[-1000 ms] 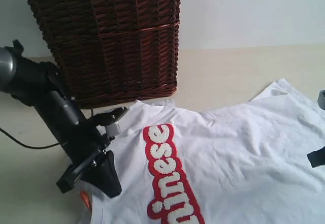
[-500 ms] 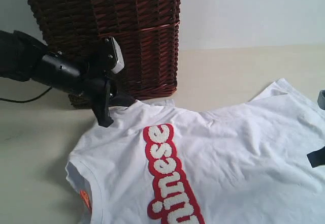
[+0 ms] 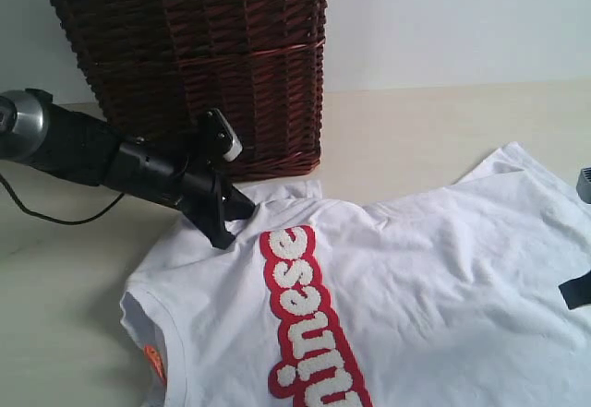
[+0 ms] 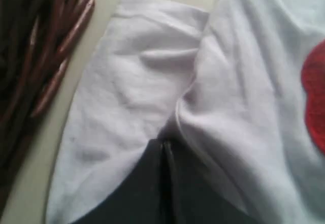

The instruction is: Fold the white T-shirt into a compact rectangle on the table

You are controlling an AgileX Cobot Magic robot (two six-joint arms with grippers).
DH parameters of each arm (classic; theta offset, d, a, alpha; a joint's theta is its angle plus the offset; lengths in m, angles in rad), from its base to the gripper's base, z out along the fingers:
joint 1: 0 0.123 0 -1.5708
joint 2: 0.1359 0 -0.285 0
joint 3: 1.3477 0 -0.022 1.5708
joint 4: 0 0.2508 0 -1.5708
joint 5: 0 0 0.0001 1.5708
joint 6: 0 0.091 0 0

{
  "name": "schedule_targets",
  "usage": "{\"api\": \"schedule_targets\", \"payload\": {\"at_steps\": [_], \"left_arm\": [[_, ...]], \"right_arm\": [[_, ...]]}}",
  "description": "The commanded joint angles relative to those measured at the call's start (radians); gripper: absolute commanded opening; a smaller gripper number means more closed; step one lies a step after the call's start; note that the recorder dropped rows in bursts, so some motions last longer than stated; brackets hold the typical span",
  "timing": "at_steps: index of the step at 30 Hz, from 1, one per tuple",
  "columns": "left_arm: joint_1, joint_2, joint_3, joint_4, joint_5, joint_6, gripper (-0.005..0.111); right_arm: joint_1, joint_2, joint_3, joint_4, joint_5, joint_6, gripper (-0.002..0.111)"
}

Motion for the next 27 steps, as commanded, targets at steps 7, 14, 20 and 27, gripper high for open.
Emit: {"api": "schedule_targets", "payload": {"at_steps": [7, 14, 20, 27], "left_arm": [[0.002, -0.08, -0.009, 0.078, 0.121, -0.2, 0.0], [0.002, -0.109, 0.042, 0.242, 0.388, -0.292, 0.0], [0.002, -0.247, 0.146, 0.388, 0.385, -0.253, 0.0], [0.002, -0.48, 0.211, 0.352, 0.275, -0.327, 0.0]], "right_arm": [[-0.003, -0.007, -0.003, 0.013, 0.003, -0.008, 0.0], [-0.003, -0.007, -0.003, 0.013, 0.009, -0.058, 0.0], [-0.003, -0.007, -0.003, 0.055, 0.063, -0.192, 0.0], [-0.003, -0.055, -0.003, 0.143, 0.047, -0.263, 0.0]]}}
